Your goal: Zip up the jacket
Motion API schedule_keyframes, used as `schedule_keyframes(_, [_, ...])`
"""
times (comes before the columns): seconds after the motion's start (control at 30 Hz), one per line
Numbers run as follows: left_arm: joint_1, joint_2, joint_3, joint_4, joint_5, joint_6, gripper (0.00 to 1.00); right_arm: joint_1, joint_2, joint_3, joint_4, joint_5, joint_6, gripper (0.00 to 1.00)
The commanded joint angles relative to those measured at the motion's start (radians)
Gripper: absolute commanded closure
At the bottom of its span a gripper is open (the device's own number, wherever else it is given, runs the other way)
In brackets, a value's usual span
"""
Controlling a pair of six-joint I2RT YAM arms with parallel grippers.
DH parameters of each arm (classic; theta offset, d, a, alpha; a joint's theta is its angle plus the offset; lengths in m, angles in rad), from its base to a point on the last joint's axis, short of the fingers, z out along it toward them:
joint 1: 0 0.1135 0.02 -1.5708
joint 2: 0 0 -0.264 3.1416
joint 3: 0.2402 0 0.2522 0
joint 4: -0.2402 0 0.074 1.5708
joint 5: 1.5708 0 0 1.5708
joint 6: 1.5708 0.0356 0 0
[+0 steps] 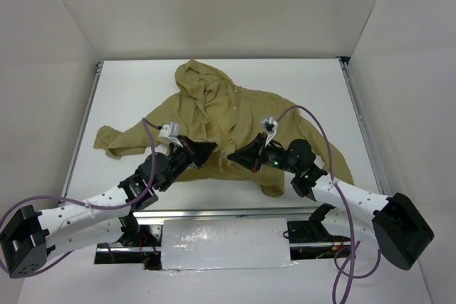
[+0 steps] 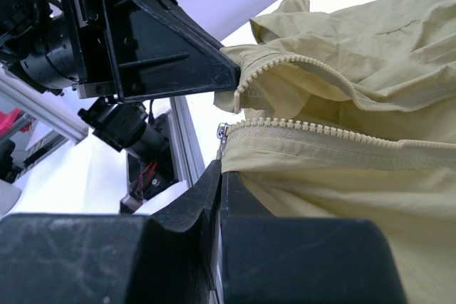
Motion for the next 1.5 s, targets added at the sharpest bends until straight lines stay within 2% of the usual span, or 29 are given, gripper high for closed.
schedule_keyframes(0.0, [0.004, 0.004, 0.019, 0.064, 0.018, -0.019, 1.00, -0.004, 0.007, 0.046, 0.062, -0.025, -0.001, 1.00])
schedule_keyframes(0.53, [0.004, 0.015, 0.016, 0.070, 0.034, -0.033, 1.00, -0.024, 0.012, 0.054, 0.070, -0.024, 0.001, 1.00])
schedule_keyframes(1.47, [0.004, 0.007, 0.010, 0.097, 0.107, -0.056, 1.00, -0.073, 0.044, 0.046, 0.165, -0.119, 0.027, 1.00])
